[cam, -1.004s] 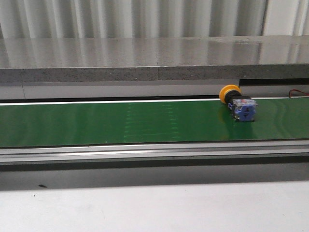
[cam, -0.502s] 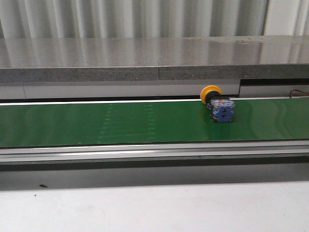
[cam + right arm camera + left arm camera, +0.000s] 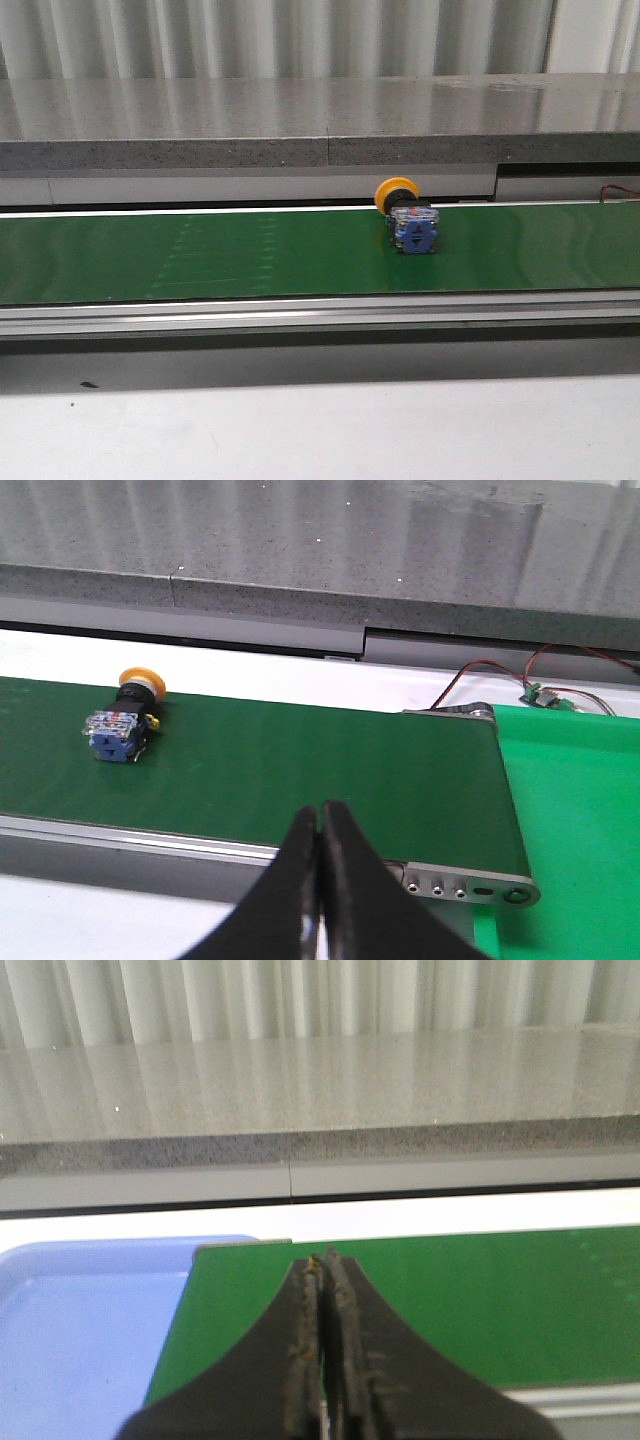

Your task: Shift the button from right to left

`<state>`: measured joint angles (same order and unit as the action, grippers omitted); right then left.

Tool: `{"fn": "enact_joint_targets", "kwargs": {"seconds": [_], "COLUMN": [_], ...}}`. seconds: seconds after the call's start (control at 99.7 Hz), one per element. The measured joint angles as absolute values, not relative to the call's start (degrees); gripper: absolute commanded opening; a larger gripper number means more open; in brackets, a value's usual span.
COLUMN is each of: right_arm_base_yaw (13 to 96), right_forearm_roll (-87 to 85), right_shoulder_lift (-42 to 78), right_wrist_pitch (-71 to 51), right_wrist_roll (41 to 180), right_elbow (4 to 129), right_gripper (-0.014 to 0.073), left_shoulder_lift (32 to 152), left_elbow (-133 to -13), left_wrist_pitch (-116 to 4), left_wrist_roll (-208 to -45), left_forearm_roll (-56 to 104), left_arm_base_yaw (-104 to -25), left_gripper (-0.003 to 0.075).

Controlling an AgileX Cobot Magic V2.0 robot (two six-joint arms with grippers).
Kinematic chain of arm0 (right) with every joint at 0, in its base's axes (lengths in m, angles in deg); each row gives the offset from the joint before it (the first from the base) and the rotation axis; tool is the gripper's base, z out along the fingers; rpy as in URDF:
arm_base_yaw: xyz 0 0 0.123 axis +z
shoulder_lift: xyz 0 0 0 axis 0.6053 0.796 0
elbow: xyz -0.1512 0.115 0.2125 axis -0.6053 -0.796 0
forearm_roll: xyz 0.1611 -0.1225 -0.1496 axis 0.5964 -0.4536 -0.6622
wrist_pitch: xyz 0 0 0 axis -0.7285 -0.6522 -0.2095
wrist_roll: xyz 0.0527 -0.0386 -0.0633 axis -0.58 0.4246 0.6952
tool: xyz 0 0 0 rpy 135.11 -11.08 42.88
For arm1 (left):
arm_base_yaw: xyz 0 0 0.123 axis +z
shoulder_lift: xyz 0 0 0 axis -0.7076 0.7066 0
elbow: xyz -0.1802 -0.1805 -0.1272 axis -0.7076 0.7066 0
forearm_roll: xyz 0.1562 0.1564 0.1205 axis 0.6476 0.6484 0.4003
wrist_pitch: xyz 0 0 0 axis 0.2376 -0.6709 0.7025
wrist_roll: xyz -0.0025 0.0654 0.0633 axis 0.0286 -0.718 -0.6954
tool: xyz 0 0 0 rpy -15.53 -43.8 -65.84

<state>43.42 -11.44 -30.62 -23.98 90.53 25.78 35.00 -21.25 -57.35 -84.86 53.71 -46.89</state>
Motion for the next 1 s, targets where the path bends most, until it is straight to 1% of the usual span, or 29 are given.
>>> {"fn": "enact_joint_targets", "kwargs": {"seconds": [0.161, 0.432, 0.502, 0.542, 0.592, 0.622, 0.642, 0.692, 0.712, 0.743, 0.793, 0.813, 0.863, 1.004], "right_arm_base_yaw": [43.42, 43.42, 43.42, 43.42, 43.42, 43.42, 43.42, 43.42, 43.42, 43.42, 43.42, 43.42, 43.42, 43.42], "right_forearm_roll": [-11.44, -11.44, -11.44, -11.44, -11.44, -11.44, -11.44, -11.44, -11.44, -11.44, -11.44, -11.44, -11.44, -11.44], "right_shoulder_lift": [-30.62, -30.62, -30.62, -30.62, -30.62, -30.62, -30.62, -30.62, -30.62, -30.62, -30.62, -30.62, -30.62, -30.62], "right_wrist_pitch": [-23.98, -23.95, -23.95, -23.95, -23.95, -23.95, -23.95, -23.95, -23.95, -23.95, -23.95, -23.95, -23.95, -23.95], "right_wrist_roll": [90.53, 90.53, 90.53, 90.53, 90.53, 90.53, 90.53, 90.53, 90.53, 90.53, 90.53, 90.53, 90.53, 90.53], "right_elbow": [25.78, 25.78, 25.78, 25.78, 25.78, 25.78, 25.78, 25.78, 25.78, 25.78, 25.78, 25.78, 25.78, 25.78], "right_gripper": [-0.0067, -0.0067, -0.0067, -0.0067, -0.0067, -0.0067, -0.0067, -0.0067, -0.0067, -0.0067, -0.0067, -0.0067, -0.0067, -0.0067], "left_shoulder_lift": [41.55, 57.6, 62.06, 64.56, 67.32, 68.77, 69.79, 71.91, 72.7, 73.64, 75.07, 75.6, 76.76, 79.0], "left_elbow": [-30.53, -43.87, -46.53, -47.67, -49.08, -49.93, -50.4, -51.29, -51.6, -51.97, -52.4, -52.53, -52.82, -52.9], "left_wrist_pitch": [-64.14, -77.83, -81.08, -82.41, -84.04, -84.64, -85.0, -85.41, -85.56, -85.64, -85.64, -85.64, -85.64, -85.78], "left_wrist_roll": [-84.86, -84.86, -84.86, -84.86, -84.86, -84.86, -84.86, -85.08, -85.06, -85.1, -85.2, -85.2, -85.2, -85.2], "left_forearm_roll": [53.21, 51.31, 51.31, 51.21, 51.21, 51.21, 51.21, 51.2, 51.2, 51.09, 51.09, 51.09, 51.09, 51.09], "left_arm_base_yaw": [-46.89, -46.89, -46.89, -46.89, -46.89, -46.89, -46.89, -46.89, -46.89, -46.89, -46.89, -46.89, -46.89, -46.89], "left_gripper": [-0.0021, -0.002, 0.0, 0.0041, 0.0119, 0.0189, 0.0221, 0.0358, 0.0393, 0.0469, 0.0548, 0.057, 0.0596, 0.0595]}}
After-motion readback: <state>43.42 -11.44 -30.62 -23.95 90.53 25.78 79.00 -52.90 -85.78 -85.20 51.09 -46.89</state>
